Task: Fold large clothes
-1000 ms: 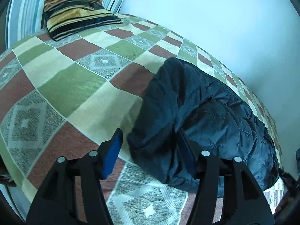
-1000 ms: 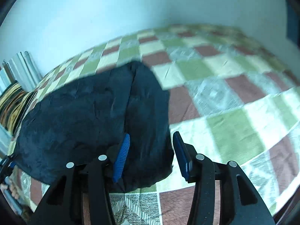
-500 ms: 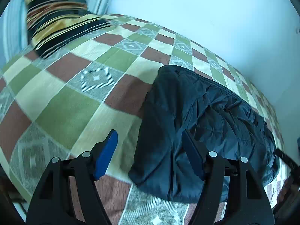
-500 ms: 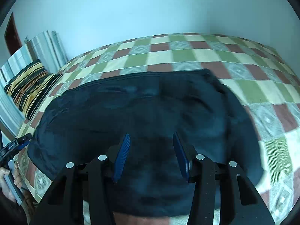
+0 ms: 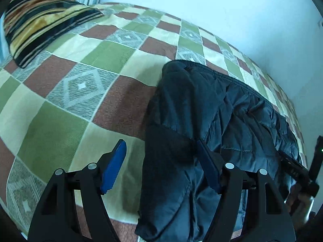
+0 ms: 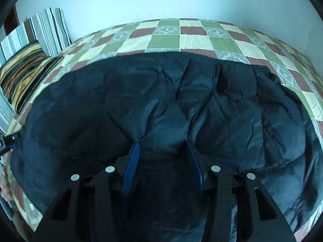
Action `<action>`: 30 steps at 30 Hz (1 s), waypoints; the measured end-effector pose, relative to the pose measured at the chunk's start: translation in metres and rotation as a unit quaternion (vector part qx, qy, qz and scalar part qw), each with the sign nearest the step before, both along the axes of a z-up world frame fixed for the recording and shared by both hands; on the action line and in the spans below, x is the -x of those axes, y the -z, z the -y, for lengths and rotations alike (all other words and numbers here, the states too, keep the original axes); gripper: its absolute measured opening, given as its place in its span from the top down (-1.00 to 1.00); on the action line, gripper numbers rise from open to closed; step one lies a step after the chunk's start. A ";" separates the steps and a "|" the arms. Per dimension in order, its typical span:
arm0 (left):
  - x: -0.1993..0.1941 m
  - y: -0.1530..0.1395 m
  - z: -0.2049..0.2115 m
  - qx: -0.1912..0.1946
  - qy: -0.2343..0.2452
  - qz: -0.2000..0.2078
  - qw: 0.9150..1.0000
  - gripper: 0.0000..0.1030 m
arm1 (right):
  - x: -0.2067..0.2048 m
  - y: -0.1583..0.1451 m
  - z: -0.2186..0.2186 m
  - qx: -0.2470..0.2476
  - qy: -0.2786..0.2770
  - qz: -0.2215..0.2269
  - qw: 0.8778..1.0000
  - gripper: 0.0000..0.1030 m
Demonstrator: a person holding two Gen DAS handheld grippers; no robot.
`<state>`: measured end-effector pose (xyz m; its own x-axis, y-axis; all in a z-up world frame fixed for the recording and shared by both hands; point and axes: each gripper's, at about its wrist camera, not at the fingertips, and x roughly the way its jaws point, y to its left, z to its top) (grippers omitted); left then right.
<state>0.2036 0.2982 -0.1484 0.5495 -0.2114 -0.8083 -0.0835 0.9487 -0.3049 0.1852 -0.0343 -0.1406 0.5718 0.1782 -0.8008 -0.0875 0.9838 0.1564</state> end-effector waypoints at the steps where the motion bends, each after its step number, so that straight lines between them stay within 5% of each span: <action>1: -0.001 0.001 0.000 -0.002 0.003 -0.002 1.000 -0.39 | 0.001 0.001 -0.001 0.004 -0.001 0.002 1.000 0.06; 23: -0.026 0.025 0.015 0.003 0.055 -0.053 0.997 -0.68 | 0.003 0.008 -0.009 0.028 0.004 0.017 0.999 0.05; 30: -0.034 0.040 0.006 0.048 0.062 -0.082 0.994 -0.80 | 0.004 0.008 -0.011 0.032 0.007 0.024 0.999 0.05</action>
<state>0.2379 0.2921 -0.1885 0.3776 -0.3491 -0.8577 -0.0241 0.9222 -0.3859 0.1816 -0.0237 -0.1490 0.6119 0.1192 -0.7819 -0.0804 0.9928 0.0885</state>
